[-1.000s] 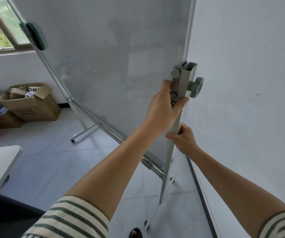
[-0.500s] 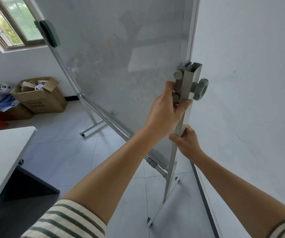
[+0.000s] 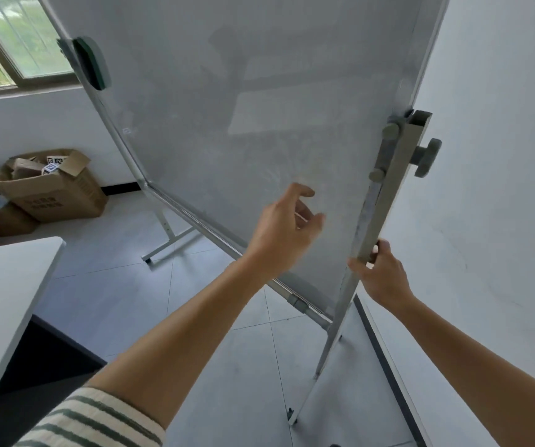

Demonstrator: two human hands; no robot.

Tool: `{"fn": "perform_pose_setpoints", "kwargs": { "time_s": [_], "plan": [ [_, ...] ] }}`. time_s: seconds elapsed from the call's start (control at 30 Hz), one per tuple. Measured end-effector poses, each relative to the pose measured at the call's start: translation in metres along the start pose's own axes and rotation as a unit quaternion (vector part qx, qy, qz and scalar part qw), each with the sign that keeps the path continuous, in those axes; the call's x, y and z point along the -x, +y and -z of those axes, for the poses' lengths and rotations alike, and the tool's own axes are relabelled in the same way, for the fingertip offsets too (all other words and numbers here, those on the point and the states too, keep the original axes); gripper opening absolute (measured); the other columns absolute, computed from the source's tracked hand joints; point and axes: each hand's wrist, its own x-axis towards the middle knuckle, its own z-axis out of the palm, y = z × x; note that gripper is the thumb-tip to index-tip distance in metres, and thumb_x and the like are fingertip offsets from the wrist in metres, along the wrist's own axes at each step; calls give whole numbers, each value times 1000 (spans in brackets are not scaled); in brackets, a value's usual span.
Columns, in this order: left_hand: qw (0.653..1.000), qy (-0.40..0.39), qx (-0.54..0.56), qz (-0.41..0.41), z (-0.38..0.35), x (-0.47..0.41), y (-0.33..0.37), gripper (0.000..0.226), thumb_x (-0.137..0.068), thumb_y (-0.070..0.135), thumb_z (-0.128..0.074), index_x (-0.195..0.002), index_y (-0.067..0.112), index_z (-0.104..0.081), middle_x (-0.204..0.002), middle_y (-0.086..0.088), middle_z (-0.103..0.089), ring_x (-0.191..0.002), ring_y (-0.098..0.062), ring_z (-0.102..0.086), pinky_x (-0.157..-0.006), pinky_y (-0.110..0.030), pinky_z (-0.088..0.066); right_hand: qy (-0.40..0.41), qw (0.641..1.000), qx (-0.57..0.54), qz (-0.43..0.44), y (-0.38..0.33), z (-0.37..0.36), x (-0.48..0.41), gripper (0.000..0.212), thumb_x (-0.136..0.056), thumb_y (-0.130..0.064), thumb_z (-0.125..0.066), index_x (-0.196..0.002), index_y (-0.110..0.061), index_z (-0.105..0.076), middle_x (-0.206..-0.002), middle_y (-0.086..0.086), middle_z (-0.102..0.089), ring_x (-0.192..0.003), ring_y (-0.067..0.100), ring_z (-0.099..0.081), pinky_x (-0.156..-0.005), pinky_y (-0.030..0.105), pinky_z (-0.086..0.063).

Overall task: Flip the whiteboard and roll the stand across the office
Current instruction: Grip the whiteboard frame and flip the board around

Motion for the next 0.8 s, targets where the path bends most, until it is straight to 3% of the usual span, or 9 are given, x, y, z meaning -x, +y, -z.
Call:
{"fn": "perform_pose_setpoints", "kwargs": {
  "time_s": [0.1,0.2,0.33,0.5,0.67,0.8],
  "plan": [
    [999,-25,-22,34,47,51,-48,20,-89,25,-63,-108,17,-62,-83,-2,-67,-77,-16,-65,-69,-24,-52,-5,995,98,-27,14,-14,41,60,-86,-38,-65,-136,-12,-44,-120,8,-65,-111,31,-61,-93,42,-46],
    [993,-46,-26,110,86,111,-108,13,-89,25,-64,-101,21,-62,-77,3,-66,-67,-5,-60,-61,-13,-48,-68,991,106,-54,27,-48,87,41,-85,-37,-67,-118,-14,-64,-110,7,-72,-104,26,-66,-90,42,-50],
    [972,-64,-15,224,123,185,-186,9,-87,29,-65,-95,28,-61,-77,-1,-68,-63,-8,-59,-67,-35,-54,-166,984,9,-70,24,-109,133,31,-86,-26,-70,-113,-12,-69,-98,0,-73,-92,15,-69,-87,37,-57],
    [946,-37,26,321,154,253,-244,12,-86,29,-67,-97,26,-63,-83,-10,-70,-78,-26,-68,-75,-46,-56,-198,977,-35,-66,0,-162,151,20,-89,-22,-67,-108,-16,-68,-92,-4,-74,-86,14,-72,-77,30,-60],
    [917,27,83,389,171,269,-278,28,-71,35,-66,-93,18,-65,-81,-18,-70,-75,-31,-68,-65,-37,-53,-231,970,-31,-64,-28,-201,128,11,-89,-19,-66,-99,-24,-67,-92,-5,-74,-84,13,-72,-77,35,-60],
    [898,49,90,428,192,257,-314,11,-85,22,-69,-94,18,-65,-83,-17,-71,-79,-33,-68,-66,-35,-54,-274,959,-24,-70,-51,-253,90,13,-90,-18,-65,-102,-20,-68,-93,-2,-74,-86,13,-72,-74,31,-58]
  ]
}}
